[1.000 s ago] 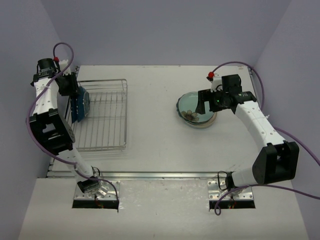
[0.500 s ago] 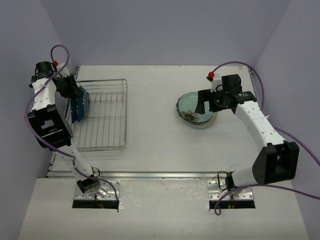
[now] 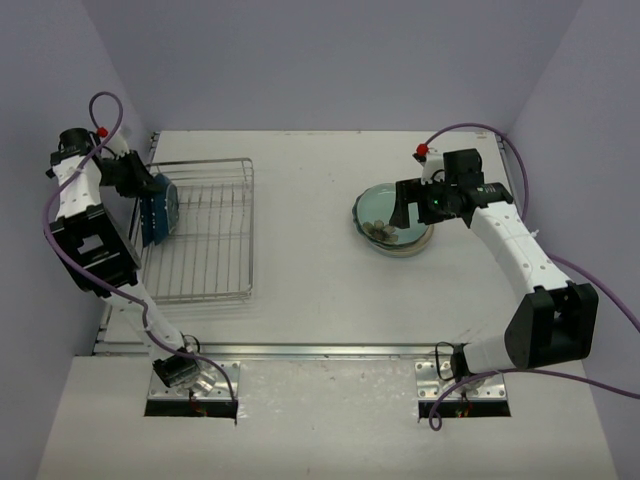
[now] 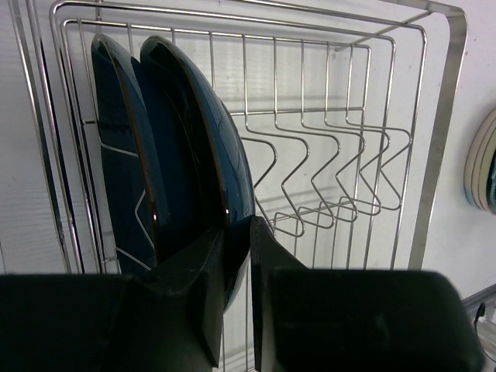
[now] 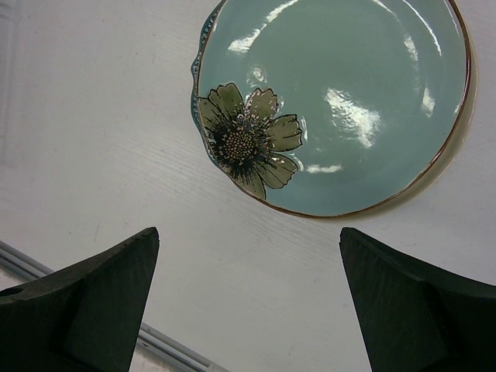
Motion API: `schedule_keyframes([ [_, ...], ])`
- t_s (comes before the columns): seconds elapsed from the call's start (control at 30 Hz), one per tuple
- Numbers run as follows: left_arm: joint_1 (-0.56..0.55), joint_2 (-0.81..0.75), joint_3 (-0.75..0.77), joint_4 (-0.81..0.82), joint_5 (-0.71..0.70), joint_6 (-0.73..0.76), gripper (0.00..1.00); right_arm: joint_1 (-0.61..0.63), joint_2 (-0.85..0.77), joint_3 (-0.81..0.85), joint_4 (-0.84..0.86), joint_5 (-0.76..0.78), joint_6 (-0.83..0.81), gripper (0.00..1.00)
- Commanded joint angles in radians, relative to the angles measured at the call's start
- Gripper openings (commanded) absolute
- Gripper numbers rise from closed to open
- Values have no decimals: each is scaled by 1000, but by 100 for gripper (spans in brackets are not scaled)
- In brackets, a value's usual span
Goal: Unload the plates from the dish rack
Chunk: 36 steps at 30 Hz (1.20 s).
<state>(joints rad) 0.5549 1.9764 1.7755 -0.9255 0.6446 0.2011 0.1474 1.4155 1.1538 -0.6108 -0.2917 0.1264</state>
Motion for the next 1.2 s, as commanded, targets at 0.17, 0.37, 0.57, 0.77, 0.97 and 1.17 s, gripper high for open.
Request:
schedule_keyframes([
  [0.17, 45, -30, 139, -55, 162, -14, 0, 6, -19, 41, 13, -15, 7, 99],
  [0.37, 45, -25, 202, -75, 247, -45, 0, 6, -16, 53, 11, -23, 7, 99],
  [0.57, 45, -14, 283, -106, 303, -61, 0, 6, -16, 63, 8, -24, 7, 99],
  [0.77, 24, -78, 303, -95, 281, -47, 0, 7, -11, 73, 7, -34, 15, 99],
  [0.97, 21, -80, 317, -112, 379, -77, 0, 7, 0, 92, 2, -47, 25, 99],
  [1.17, 22, -49, 284, -103, 517, -123, 0, 7, -19, 74, 2, -28, 13, 99],
])
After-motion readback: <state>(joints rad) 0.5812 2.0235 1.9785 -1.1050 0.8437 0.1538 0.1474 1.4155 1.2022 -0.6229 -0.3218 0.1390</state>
